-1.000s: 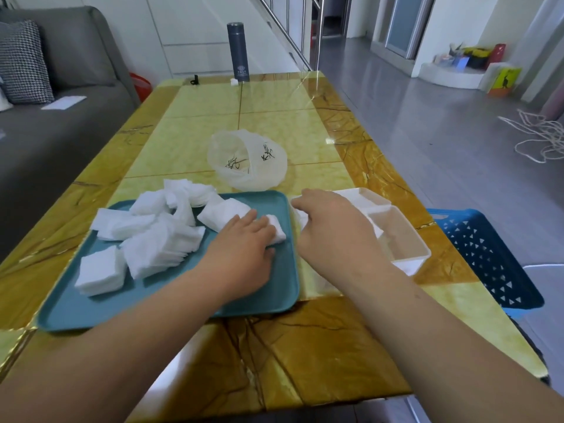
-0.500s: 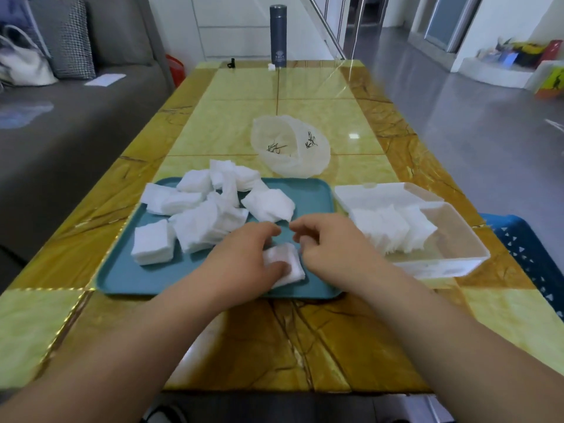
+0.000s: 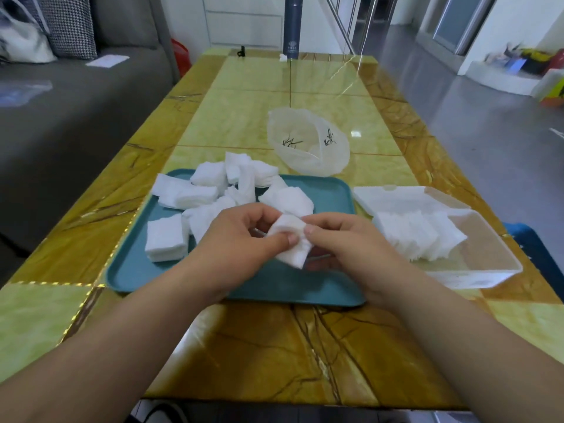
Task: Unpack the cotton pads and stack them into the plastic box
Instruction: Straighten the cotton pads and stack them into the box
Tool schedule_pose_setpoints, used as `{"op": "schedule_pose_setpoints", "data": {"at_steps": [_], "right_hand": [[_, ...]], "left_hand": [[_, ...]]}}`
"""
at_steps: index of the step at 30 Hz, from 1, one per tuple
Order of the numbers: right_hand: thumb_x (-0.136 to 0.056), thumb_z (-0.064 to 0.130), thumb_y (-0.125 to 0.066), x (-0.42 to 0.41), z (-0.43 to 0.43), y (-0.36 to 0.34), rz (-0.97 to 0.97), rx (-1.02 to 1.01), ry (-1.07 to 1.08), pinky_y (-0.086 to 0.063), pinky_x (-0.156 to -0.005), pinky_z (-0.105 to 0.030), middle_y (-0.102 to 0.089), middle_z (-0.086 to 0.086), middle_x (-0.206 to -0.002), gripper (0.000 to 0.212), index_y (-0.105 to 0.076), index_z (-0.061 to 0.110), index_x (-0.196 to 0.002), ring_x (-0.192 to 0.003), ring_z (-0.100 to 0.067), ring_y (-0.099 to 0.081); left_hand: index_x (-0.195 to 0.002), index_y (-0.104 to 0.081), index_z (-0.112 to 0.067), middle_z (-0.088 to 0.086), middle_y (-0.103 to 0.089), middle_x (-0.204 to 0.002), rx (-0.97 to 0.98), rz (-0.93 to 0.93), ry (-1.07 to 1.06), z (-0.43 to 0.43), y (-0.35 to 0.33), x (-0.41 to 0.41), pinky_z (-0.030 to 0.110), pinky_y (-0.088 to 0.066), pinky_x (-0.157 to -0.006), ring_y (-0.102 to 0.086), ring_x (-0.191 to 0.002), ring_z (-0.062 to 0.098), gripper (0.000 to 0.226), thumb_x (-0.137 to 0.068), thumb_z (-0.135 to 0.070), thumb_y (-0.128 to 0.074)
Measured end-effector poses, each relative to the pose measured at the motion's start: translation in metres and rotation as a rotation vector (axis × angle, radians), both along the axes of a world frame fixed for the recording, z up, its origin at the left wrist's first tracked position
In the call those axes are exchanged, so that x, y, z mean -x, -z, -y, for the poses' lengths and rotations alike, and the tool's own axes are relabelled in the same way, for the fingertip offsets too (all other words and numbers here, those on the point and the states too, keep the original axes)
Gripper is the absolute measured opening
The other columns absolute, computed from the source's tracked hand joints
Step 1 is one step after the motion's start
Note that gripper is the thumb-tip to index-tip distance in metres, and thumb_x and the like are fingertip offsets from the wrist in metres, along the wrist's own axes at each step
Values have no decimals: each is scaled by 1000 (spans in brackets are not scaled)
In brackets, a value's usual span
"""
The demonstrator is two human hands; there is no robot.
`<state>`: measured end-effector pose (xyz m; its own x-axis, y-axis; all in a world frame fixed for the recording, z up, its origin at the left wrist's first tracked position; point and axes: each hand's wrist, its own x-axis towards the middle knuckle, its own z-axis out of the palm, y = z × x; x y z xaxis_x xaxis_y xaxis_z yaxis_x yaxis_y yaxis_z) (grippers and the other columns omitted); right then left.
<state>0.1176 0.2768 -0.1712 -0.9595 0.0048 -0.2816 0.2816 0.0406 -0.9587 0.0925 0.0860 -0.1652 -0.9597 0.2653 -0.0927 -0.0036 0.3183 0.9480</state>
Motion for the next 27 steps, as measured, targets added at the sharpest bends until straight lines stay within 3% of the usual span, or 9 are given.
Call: {"op": "schedule_pose_setpoints", "data": {"at_steps": [3, 7, 11, 13, 17, 19, 22, 25, 27], "right_hand": [[-100, 13, -64, 2, 1, -6, -8, 205, -5, -62, -78, -37, -79, -15, -101, 17, -76, 7, -110, -88, -25, -75], [-95, 5, -70, 3, 6, -2, -71, 203, 18, -63, -79, -40, -79, -19, -101, 21, -72, 3, -116, -88, -26, -76], [-90, 6, -75, 3, 4, 2, -123, 155, 42, -65, -78, -39, -78, -20, -99, 21, -74, 4, -111, -86, -25, -76], [-90, 9, -76, 3, 3, 2, -126, 159, 45, -65, -79, -40, -79, -18, -97, 19, -75, 3, -107, -85, -25, -76], [-91, 13, -75, 3, 3, 1, -100, 245, 33, -64, -80, -42, -75, -25, -111, 26, -72, 6, -116, -106, -35, -74], [-86, 17, -78, 1, 3, 0, -102, 295, 13, -63, -82, -44, -71, -27, -118, 38, -71, 13, -123, -112, -38, -71], [-78, 12, -86, -2, 1, 2, -204, 145, -31, -63, -87, -45, -76, -10, -117, 50, -72, 23, -125, -102, -31, -76], [-86, 6, -82, -1, 1, 3, -275, -43, 11, -65, -83, -43, -78, -5, -109, 37, -77, 24, -117, -93, -28, -78], [-87, 8, -81, 0, -2, 6, -273, -68, 39, -65, -80, -46, -79, -6, -104, 29, -78, 23, -112, -94, -31, -76]], "left_hand": [[-103, -78, -24, -3, -80, -94, -141, 17, -57, 1, -3, 3, 24, -58, -67, -69, -82, 11, 12, -93, -17, -76], [-106, -79, -32, -7, -80, -95, -106, -15, -91, 2, 2, 6, 33, -62, -82, -74, -93, 20, 16, -96, -21, -72], [-99, -78, -35, -5, -76, -81, 22, -95, -187, 1, 5, 10, 17, -49, -62, -65, -71, 6, 12, -88, -30, -80], [-95, -76, -31, -8, -76, -79, 18, -119, -249, 0, 4, 10, 13, -48, -60, -66, -70, 2, 13, -84, -29, -84], [-87, -76, -23, -4, -76, -79, -15, -147, -251, 1, 5, 9, 30, -59, -70, -71, -77, 15, 10, -84, -29, -85], [-84, -77, -22, -3, -76, -77, -41, -156, -235, 0, 5, 8, 31, -58, -71, -70, -75, 17, 9, -84, -27, -85], [-82, -78, -23, -4, -76, -75, -38, -164, -208, 0, 4, 6, 30, -56, -69, -71, -74, 15, 8, -83, -26, -86], [-83, -78, -25, -3, -77, -78, -14, -177, -174, -1, 4, 5, 34, -59, -72, -72, -78, 20, 8, -83, -26, -85], [-85, -77, -27, -7, -76, -78, 0, -195, -165, -1, 4, 5, 28, -56, -67, -70, -74, 14, 8, -85, -25, -84]]}}
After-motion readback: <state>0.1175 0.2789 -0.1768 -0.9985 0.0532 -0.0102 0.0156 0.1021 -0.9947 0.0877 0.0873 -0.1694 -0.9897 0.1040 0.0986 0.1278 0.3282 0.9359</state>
